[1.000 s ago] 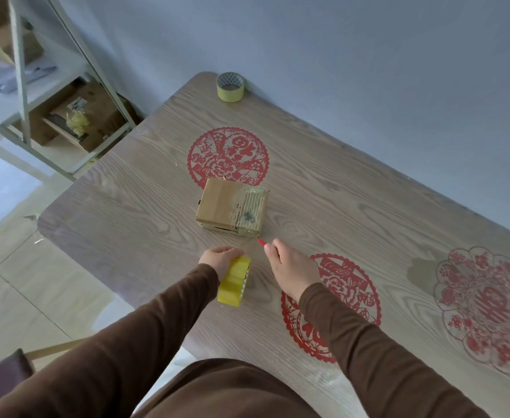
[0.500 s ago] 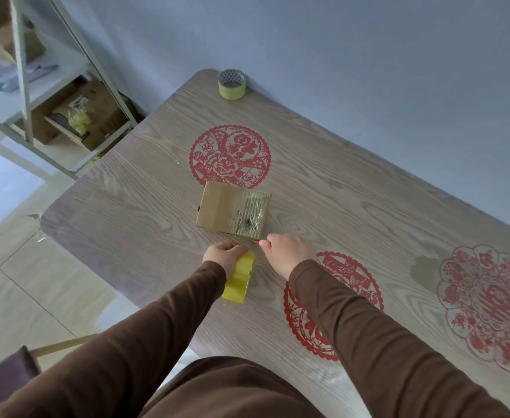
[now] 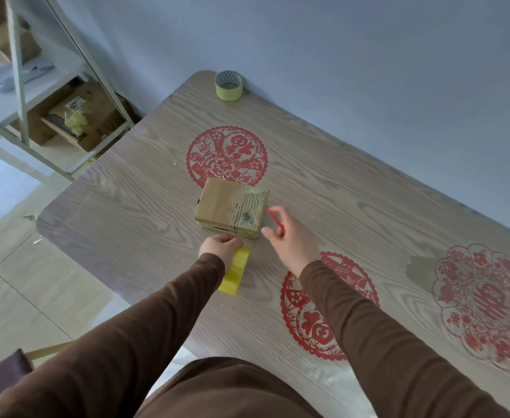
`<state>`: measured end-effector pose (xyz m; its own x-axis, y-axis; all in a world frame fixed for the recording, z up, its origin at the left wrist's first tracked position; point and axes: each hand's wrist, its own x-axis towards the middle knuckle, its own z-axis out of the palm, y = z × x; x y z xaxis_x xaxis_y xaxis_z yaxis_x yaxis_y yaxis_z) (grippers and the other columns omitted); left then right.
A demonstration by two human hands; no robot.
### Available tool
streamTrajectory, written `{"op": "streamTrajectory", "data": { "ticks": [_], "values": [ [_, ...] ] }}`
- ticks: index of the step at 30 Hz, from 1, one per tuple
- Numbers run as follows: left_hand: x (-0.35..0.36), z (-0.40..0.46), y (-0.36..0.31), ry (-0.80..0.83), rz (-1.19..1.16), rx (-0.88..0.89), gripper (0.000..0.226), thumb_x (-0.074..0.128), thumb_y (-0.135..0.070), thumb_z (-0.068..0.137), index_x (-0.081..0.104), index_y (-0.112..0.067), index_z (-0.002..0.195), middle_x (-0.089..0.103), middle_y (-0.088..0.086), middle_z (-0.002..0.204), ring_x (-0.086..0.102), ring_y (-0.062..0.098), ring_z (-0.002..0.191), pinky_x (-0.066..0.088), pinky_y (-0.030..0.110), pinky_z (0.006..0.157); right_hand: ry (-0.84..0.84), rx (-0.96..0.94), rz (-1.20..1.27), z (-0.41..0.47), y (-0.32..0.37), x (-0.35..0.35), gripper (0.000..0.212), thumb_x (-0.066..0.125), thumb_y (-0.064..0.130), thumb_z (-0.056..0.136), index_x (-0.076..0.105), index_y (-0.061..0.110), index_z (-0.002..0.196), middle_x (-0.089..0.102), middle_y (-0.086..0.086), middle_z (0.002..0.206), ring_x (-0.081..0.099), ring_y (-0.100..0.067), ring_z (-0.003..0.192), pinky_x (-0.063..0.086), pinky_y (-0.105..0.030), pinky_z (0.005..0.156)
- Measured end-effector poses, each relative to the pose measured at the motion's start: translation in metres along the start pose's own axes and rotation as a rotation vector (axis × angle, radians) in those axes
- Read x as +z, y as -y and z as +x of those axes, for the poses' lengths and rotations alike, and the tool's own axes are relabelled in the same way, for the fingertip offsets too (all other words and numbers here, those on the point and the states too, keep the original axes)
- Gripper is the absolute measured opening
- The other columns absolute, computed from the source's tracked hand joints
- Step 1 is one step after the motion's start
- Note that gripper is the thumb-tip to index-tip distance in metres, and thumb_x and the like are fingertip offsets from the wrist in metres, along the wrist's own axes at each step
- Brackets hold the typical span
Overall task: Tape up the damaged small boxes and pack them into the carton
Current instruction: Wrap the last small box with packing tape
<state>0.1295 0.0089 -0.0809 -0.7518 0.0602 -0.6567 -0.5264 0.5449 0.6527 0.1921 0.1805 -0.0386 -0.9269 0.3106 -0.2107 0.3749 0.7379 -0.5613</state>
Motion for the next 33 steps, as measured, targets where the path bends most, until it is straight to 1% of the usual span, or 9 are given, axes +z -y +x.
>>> {"op": "streamTrajectory", "data": {
  "ticks": [3, 9, 15, 19, 23, 27, 29, 31, 33],
  "values": [
    [-0.002, 0.001, -0.004, 0.009, 0.144, 0.043, 0.011, 0.074, -0.029, 0.085, 0.076, -0.019, 0.082, 0.067, 0.004, 0.076, 0.060, 0.021, 0.073, 0.050, 0.029, 0.071, 0.071, -0.068, -0.076, 0.009, 0.010, 0.020, 0.039, 0.057, 0.036, 0.099, 0.048, 0.036, 0.137, 0.067, 0.003, 0.123, 0.065, -0.022, 0.103, 0.054, -0.039, 0.084],
    [-0.029, -0.001, -0.010, 0.064, 0.616, 0.153, 0.010, 0.069, -0.031, 0.085, 0.068, -0.025, 0.077, 0.066, 0.001, 0.084, 0.062, 0.023, 0.085, 0.048, 0.026, 0.074, 0.041, -0.034, -0.142, 0.013, 0.010, 0.028, 0.038, 0.053, 0.036, 0.102, 0.048, 0.035, 0.139, 0.068, -0.001, 0.121, 0.066, -0.026, 0.101, 0.054, -0.039, 0.079],
    [-0.050, -0.028, 0.000, 0.046, 0.247, 0.269, 0.012, 0.074, -0.033, 0.085, 0.076, -0.028, 0.074, 0.058, -0.007, 0.060, 0.050, 0.010, 0.057, 0.042, 0.025, 0.058, -0.156, -0.082, 0.054, -0.022, 0.024, 0.018, 0.041, 0.027, 0.053, 0.103, 0.050, 0.027, 0.125, 0.058, 0.016, 0.089, 0.055, -0.008, 0.075, 0.045, -0.032, 0.061],
    [-0.055, -0.050, -0.004, 0.068, 0.070, 0.328, 0.010, 0.071, -0.036, 0.082, 0.076, -0.032, 0.076, 0.069, 0.014, 0.074, 0.054, 0.015, 0.063, 0.049, 0.032, 0.066, -0.061, -0.063, 0.166, -0.049, 0.023, 0.028, 0.045, 0.024, 0.058, 0.103, 0.054, 0.024, 0.111, 0.058, 0.011, 0.094, 0.055, -0.013, 0.093, 0.045, -0.035, 0.073],
    [-0.052, -0.056, 0.002, 0.061, 0.089, 0.352, 0.011, 0.073, -0.033, 0.085, 0.075, -0.033, 0.074, 0.064, 0.005, 0.063, 0.052, 0.011, 0.059, 0.049, 0.034, 0.063, -0.015, -0.182, 0.081, -0.055, 0.030, 0.044, 0.065, 0.020, 0.075, 0.095, 0.055, 0.025, 0.116, 0.061, 0.008, 0.105, 0.053, -0.013, 0.102, 0.047, -0.033, 0.079],
    [-0.055, -0.057, 0.010, 0.051, 0.101, 0.343, 0.009, 0.068, -0.044, 0.076, 0.075, -0.038, 0.076, 0.065, 0.008, 0.066, 0.052, 0.010, 0.058, 0.051, 0.037, 0.064, -0.110, -0.132, 0.110, -0.057, 0.043, 0.054, 0.023, 0.047, 0.048, 0.101, 0.057, 0.028, 0.106, 0.056, 0.013, 0.096, 0.052, -0.008, 0.092, 0.047, -0.030, 0.068],
    [-0.060, -0.056, 0.018, 0.035, 0.133, 0.349, 0.005, 0.071, -0.040, 0.082, 0.075, -0.037, 0.080, 0.063, 0.004, 0.064, 0.052, 0.010, 0.057, 0.051, 0.037, 0.063, -0.051, -0.055, 0.296, -0.057, 0.048, 0.061, 0.010, 0.057, 0.038, 0.099, 0.058, 0.028, 0.096, 0.057, 0.014, 0.087, 0.053, -0.006, 0.081, 0.046, -0.029, 0.066],
    [-0.068, -0.055, 0.026, 0.009, 0.196, 0.383, 0.004, 0.072, -0.037, 0.087, 0.074, -0.039, 0.084, 0.057, -0.006, 0.060, 0.050, 0.009, 0.056, 0.046, 0.032, 0.062, 0.047, 0.109, 0.706, -0.060, 0.055, 0.067, 0.011, 0.064, 0.028, 0.097, 0.061, 0.024, 0.087, 0.057, 0.012, 0.074, 0.051, -0.008, 0.067, 0.044, -0.027, 0.061],
    [-0.076, -0.055, 0.029, 0.007, 0.321, 0.424, 0.015, 0.070, -0.040, 0.090, 0.071, -0.044, 0.105, 0.062, -0.010, 0.071, 0.059, 0.010, 0.069, 0.048, 0.030, 0.068, 0.145, 0.303, 1.049, -0.065, 0.064, 0.074, 0.013, 0.065, 0.020, 0.097, 0.062, 0.021, 0.084, 0.051, 0.005, 0.065, 0.044, -0.010, 0.057, 0.037, -0.022, 0.051]
  ]
}}
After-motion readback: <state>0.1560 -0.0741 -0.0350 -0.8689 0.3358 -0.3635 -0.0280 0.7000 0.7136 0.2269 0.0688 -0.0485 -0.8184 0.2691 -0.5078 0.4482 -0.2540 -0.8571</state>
